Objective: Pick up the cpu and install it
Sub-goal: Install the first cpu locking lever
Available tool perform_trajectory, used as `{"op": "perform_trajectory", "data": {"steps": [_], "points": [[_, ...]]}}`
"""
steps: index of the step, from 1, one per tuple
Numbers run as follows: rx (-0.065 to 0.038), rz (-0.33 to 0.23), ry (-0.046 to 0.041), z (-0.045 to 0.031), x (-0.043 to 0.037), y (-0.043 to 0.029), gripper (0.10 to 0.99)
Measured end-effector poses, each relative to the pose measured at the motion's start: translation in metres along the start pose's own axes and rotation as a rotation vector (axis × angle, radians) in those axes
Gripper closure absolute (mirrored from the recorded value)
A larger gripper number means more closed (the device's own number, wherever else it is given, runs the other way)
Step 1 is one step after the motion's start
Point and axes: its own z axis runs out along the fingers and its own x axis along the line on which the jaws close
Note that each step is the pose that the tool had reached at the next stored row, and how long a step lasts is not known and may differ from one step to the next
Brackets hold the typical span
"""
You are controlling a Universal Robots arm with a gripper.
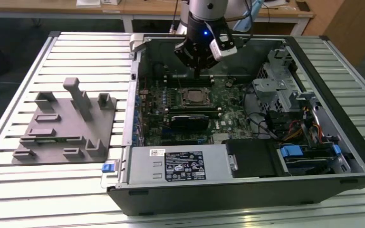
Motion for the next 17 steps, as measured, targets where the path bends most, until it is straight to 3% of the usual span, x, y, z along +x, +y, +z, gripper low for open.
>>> {"op": "perform_trajectory", "data": {"steps": [6,11,17], "points": [[0.000,-0.079,0.0018,0.0012,0.0012,-0.0003,0.980],[-0.009,-0.080,-0.0044,0.0025,0.0142,-0.0019,0.980],[-0.013,-0.083,-0.0100,0.0048,0.0283,-0.0036,0.980]]}}
